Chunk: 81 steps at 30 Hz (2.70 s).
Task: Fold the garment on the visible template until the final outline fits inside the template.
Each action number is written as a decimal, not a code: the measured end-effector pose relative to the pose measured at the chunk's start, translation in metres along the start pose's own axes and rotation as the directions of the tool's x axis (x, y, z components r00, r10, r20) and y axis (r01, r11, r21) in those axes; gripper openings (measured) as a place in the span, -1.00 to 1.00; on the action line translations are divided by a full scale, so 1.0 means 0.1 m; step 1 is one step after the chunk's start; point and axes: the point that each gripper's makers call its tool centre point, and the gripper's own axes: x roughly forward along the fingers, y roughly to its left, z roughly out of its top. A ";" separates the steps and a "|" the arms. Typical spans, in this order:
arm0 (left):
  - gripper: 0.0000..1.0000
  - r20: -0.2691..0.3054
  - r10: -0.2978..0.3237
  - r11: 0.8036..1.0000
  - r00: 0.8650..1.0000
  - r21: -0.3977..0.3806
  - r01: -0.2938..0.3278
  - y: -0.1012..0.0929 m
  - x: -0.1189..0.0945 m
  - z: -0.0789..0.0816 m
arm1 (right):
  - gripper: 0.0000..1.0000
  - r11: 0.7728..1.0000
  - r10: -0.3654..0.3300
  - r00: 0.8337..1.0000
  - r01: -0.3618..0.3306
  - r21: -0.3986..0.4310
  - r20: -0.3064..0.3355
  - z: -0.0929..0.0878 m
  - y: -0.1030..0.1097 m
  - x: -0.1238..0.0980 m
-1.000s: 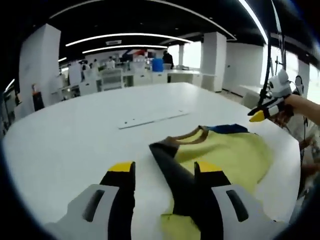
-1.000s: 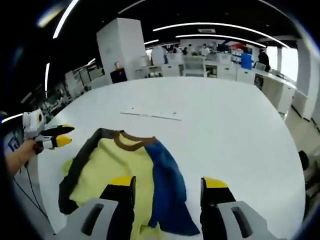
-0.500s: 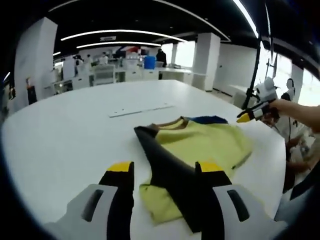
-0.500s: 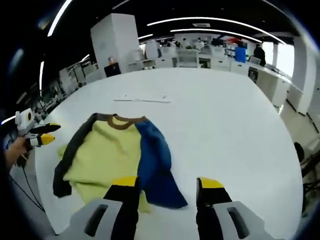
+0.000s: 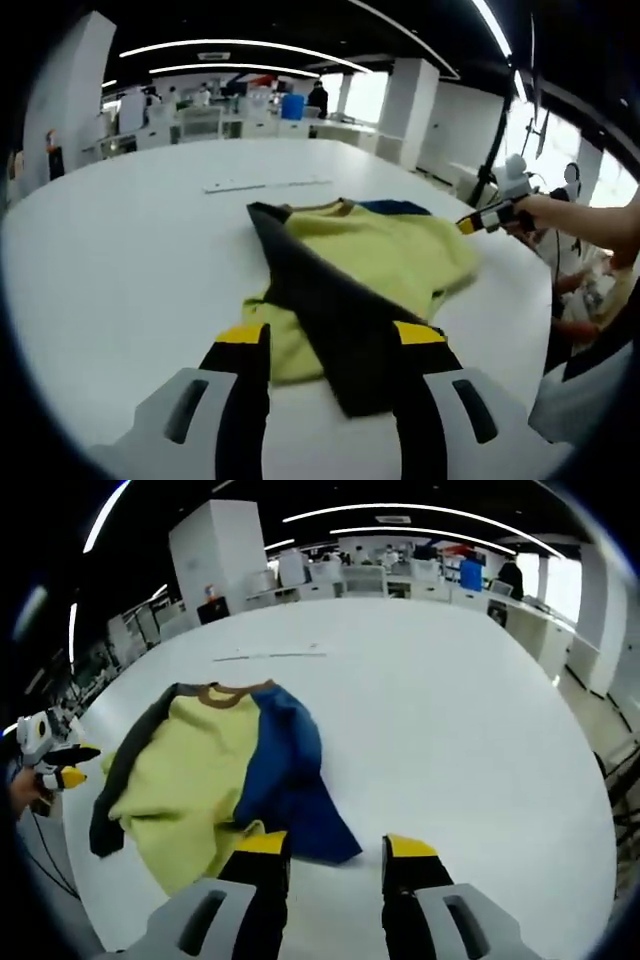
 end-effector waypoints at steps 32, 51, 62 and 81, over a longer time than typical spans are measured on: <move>-0.84 -0.063 0.007 0.997 0.998 -0.078 -0.012 -0.18 -0.01 -0.59 | -0.84 0.999 -0.008 1.000 0.009 -0.040 0.027 -0.04 0.09 0.06; -1.00 0.109 0.125 0.983 0.986 -0.145 -0.109 0.08 -0.35 0.06 | -1.00 0.998 -0.022 0.994 0.027 -0.049 0.103 0.21 0.02 -0.26; -1.00 0.131 0.281 0.958 0.951 -0.100 -0.269 0.63 -0.54 0.30 | -1.00 0.995 -0.072 0.991 0.080 -0.067 0.110 0.32 -0.26 -0.44; -1.00 0.057 0.493 0.869 0.868 -0.076 -0.489 1.49 -0.73 0.27 | -1.00 0.982 -0.185 0.980 0.187 -0.019 0.075 0.17 -0.79 -0.72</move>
